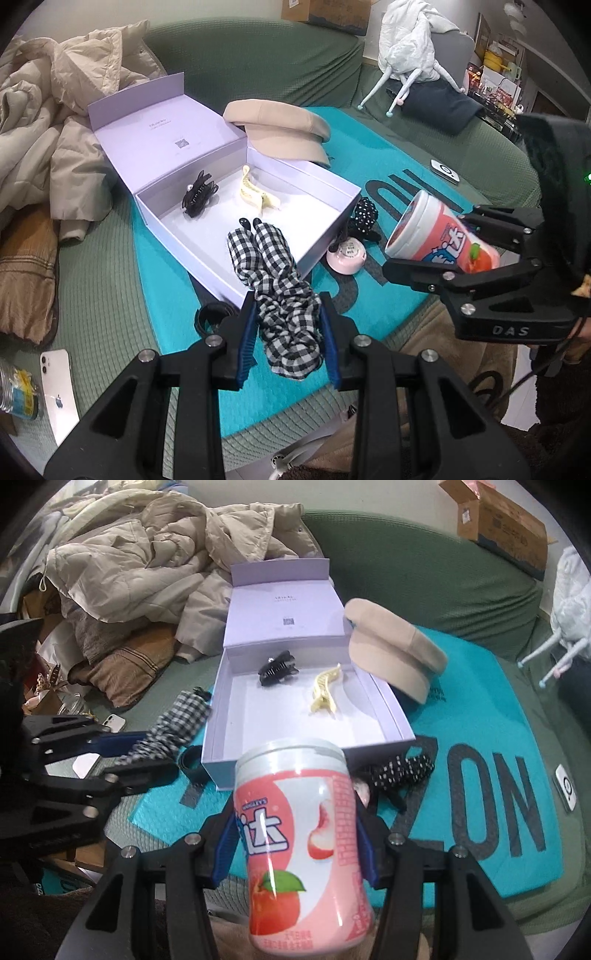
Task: Organize objects
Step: 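Carry the gum jar upright with the right tool while the left tool lifts the scrunchie, then carry the gum jar over the lavender box while the left tool lowers the scrunchie inside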
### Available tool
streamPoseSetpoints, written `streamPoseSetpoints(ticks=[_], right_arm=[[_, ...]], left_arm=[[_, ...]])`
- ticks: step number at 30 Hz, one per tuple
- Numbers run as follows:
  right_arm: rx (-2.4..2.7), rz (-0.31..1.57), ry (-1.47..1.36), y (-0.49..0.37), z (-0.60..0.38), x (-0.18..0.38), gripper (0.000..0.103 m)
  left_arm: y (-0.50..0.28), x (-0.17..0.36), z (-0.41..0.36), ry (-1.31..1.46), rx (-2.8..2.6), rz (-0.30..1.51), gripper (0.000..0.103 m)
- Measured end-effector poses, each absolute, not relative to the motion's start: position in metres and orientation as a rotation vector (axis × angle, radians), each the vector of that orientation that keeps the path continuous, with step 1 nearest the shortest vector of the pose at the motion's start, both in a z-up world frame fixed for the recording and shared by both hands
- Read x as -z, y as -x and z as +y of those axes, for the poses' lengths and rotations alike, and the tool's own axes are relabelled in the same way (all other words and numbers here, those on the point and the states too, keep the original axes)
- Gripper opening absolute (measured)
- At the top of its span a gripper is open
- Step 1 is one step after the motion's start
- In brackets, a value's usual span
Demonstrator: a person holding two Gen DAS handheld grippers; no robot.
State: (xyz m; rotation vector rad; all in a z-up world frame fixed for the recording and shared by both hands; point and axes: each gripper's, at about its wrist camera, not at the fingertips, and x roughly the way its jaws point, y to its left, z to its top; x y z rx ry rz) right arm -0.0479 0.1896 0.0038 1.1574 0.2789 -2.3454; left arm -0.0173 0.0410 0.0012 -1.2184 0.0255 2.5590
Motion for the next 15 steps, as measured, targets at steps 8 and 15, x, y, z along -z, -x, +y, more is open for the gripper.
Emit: streamPoseSetpoints(ticks=[8, 15], right_arm=[[2.313, 0.301, -1.158, 0.065, 0.176, -0.005, 0.055], [2.301, 0.299, -1.19, 0.086, 0.17, 0.002, 0.055]], left_arm=[[0.04, 0.009, 0.043, 1.243, -2.529, 0.001, 0.029], [0.062, 0.013, 0.041, 1.248, -2.526, -0.011, 0.029]])
